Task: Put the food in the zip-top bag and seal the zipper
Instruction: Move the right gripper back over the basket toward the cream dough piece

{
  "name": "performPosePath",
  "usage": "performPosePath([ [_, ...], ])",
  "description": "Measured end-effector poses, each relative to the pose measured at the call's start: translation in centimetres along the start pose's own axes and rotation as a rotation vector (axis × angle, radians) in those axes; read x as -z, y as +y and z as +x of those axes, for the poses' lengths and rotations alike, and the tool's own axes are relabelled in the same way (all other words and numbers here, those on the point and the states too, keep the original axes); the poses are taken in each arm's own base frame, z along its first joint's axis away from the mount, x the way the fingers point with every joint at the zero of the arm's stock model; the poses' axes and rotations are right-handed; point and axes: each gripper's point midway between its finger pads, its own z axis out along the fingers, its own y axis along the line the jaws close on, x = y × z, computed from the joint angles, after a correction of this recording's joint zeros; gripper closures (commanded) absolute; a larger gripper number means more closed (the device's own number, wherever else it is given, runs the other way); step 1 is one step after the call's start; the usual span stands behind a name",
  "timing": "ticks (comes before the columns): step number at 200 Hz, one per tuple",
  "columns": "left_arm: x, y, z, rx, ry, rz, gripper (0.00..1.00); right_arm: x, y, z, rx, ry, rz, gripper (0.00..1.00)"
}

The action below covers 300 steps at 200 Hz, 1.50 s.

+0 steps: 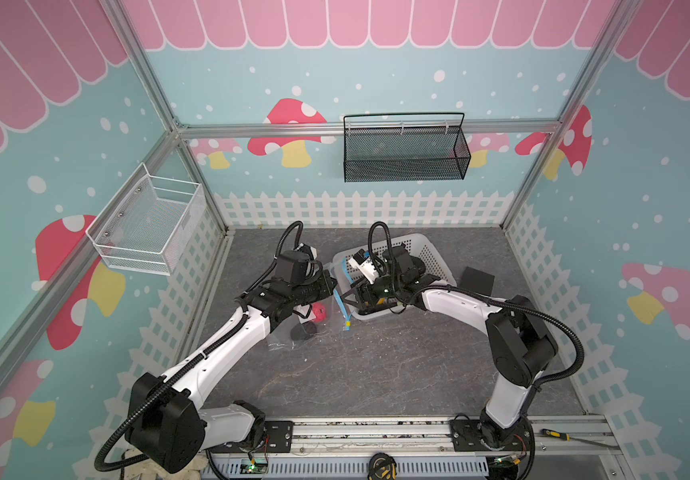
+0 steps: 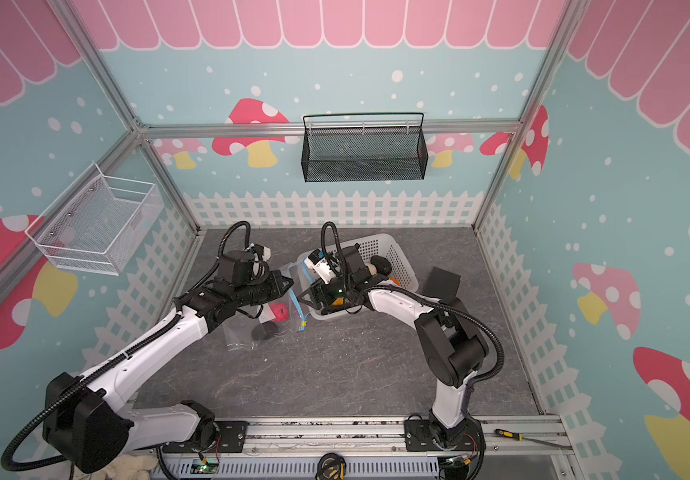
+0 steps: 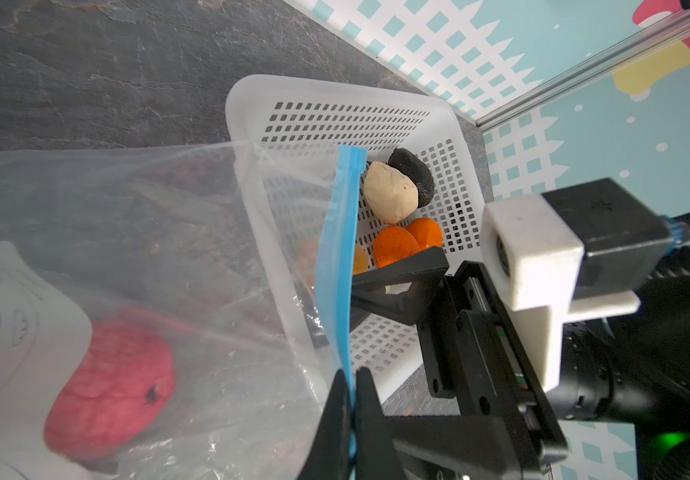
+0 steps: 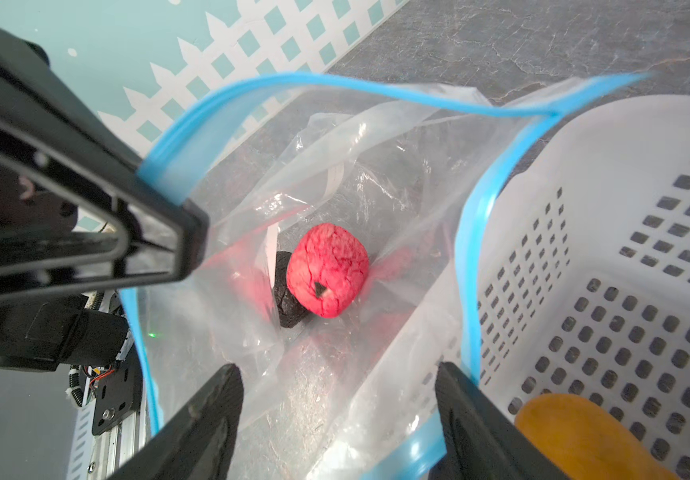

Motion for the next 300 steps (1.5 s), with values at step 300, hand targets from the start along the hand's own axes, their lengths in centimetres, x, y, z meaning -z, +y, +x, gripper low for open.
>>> performPosePath([
  [300,1.1,1.4,-1.4,0.033,-0.046,-0.003,1.00,10.3,-19.6,2.5,-0.233,0.150,0.707,0.27],
])
